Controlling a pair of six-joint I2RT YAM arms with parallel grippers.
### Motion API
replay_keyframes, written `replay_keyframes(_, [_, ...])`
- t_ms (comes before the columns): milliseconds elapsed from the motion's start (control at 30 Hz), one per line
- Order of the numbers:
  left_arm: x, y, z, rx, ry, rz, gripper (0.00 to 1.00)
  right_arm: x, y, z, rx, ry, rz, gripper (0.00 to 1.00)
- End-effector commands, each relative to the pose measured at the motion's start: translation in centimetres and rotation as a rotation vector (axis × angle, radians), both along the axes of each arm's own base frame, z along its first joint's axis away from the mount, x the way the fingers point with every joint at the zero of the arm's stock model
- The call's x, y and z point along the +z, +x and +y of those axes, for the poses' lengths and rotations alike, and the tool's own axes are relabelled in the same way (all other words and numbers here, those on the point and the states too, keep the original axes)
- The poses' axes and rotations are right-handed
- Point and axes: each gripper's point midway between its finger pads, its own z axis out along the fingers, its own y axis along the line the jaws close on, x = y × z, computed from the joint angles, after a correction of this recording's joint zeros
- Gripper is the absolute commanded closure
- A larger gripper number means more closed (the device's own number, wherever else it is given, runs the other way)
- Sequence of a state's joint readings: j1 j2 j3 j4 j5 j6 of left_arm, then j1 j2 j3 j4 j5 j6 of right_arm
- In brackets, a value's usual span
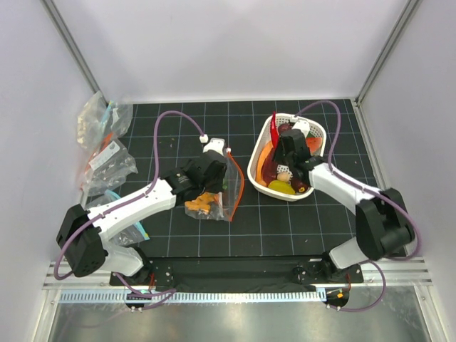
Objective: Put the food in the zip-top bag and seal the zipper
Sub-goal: Pick up the fake vegetable from the bin, then place the fake vegetable in the zipper food storage bag.
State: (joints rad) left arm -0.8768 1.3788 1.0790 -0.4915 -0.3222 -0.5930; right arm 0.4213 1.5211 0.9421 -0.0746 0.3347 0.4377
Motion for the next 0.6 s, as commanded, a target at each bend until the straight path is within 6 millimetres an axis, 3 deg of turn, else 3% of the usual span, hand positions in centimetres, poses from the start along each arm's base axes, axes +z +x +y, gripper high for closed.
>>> replay_keyframes(0, [2.5,0.7,-0.4,0.003,-0.036,-0.058,1.0,4.0,-1.0,2.1,0.093,0.146,-0.099,0.72])
replay_keyframes(67, [2.5,0.6,-0.4,0.001,-0.038,-0.056,1.0,5.9,-1.3,3.2,0.157,0.205,-0.16,0.72])
replay_keyframes(100, [2.6,0.6,-0.4,0.003,-0.039,-0.058,1.0,6.5,-2.8,4.9,0.258,0.258,-0.177,0.72])
replay_keyframes(267, [2.6,0.8,-0.3,0.008,-0.04,-0.065,1.0,9.7,-5.4,10.4,0.57,0.319,-0.283,0.73])
replay_keyframes(567, [1.1,3.3,3.4,0.154,-0.094,-0.008,1.0,9.8,-9.6,15.7,0.833,0.331,-0.24,0.74])
